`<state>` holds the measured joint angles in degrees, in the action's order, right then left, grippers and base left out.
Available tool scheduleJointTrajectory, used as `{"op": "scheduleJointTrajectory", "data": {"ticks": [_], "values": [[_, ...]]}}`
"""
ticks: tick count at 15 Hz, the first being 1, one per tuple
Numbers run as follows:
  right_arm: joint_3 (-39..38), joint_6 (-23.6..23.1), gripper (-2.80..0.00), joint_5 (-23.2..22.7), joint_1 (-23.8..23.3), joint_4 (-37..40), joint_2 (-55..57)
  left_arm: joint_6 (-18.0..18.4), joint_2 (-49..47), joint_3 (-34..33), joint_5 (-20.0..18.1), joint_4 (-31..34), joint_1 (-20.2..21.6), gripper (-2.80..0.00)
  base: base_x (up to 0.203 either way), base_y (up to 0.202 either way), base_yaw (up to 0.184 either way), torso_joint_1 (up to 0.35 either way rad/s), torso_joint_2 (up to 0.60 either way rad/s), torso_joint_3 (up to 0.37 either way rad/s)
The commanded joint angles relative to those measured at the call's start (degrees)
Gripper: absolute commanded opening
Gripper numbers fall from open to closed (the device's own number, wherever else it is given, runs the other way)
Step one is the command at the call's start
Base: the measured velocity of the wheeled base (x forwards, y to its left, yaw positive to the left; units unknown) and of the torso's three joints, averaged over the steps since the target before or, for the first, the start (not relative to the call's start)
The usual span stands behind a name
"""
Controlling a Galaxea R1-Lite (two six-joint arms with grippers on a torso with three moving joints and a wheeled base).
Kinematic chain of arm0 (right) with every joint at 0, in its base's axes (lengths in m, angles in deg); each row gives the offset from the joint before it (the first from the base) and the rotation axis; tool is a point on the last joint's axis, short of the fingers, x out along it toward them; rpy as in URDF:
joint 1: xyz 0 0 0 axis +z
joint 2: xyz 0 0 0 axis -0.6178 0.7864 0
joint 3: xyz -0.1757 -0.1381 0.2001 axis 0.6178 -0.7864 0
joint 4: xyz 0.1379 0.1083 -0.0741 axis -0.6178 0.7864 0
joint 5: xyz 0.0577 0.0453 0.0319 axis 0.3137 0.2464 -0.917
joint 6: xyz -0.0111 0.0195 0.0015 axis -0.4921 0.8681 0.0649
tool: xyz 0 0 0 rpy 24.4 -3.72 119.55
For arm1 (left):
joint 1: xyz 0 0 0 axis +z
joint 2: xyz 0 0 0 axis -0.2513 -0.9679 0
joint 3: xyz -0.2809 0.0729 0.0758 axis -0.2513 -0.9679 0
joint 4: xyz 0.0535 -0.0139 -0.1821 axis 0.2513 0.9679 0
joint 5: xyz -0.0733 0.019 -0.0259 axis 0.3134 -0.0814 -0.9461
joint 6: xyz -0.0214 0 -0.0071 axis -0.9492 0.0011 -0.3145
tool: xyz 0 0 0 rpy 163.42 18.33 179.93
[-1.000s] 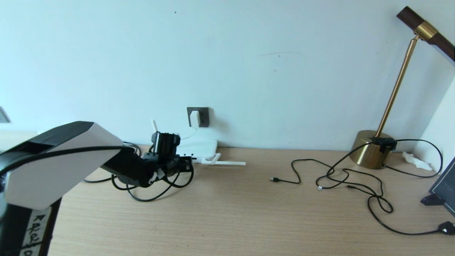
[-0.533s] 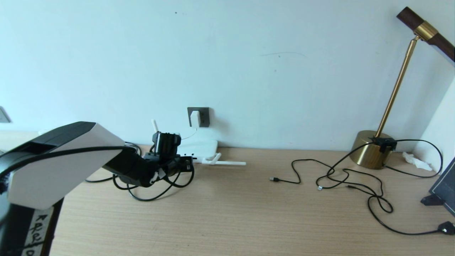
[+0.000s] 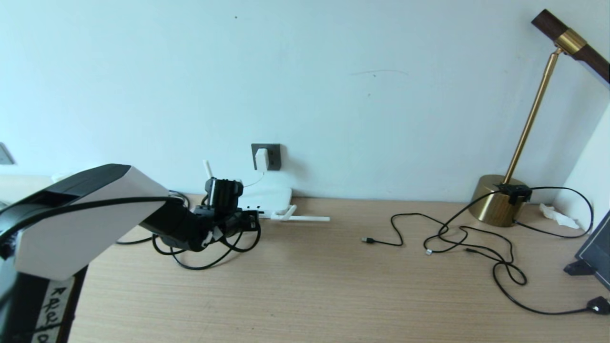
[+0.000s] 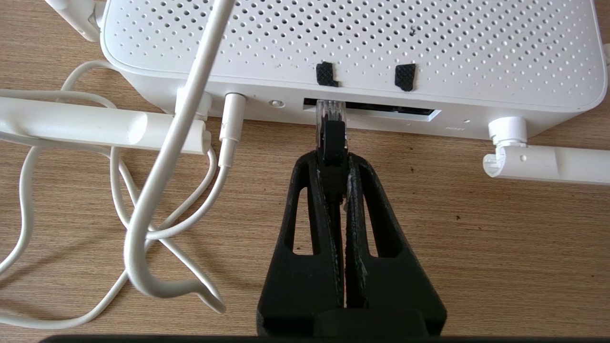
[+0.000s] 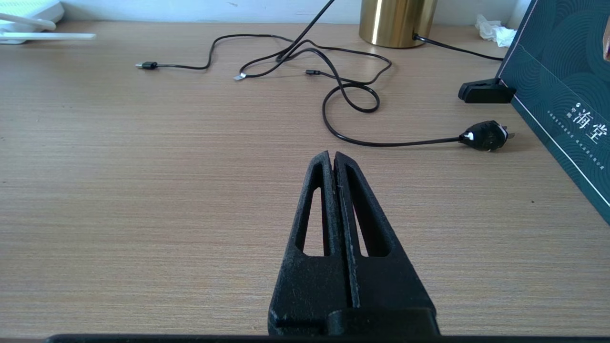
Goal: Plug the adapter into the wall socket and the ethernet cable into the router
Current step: Plug cable into router interface
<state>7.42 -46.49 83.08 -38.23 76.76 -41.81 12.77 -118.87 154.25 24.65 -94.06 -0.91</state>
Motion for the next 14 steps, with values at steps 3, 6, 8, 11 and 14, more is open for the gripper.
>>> {"op": "scheduleJointTrajectory", "data": {"ticks": [3,6,8,11,14], "values": [[0.0,0.0,-2.8,0.0,0.0,0.1,0.1,-0.1,-0.1,-0.1,0.1,-0.2,0.0,-2.8,0.0,0.0,0.0,0.0,0.0,0.0],[0.0,0.0,-2.8,0.0,-0.1,0.1,0.1,-0.1,0.1,-0.3,0.1,-0.2,0.1,-2.8,0.0,0.0,0.0,0.0,0.0,0.0],[0.0,0.0,-2.8,0.0,0.0,0.1,0.1,-0.2,0.3,-0.4,0.2,-0.2,0.1,-2.8,0.0,0.0,0.0,0.0,0.0,0.0],[0.0,0.0,-2.8,0.0,-0.1,0.1,0.1,-0.2,0.6,-0.9,0.2,-0.2,0.1,-2.8,0.0,0.0,0.0,0.0,0.0,0.0],[0.0,0.0,-2.8,0.0,0.0,0.1,0.1,-0.2,0.6,-1.2,0.2,-0.2,0.1,-2.8,0.0,0.0,0.0,0.0,0.0,0.0]]}}
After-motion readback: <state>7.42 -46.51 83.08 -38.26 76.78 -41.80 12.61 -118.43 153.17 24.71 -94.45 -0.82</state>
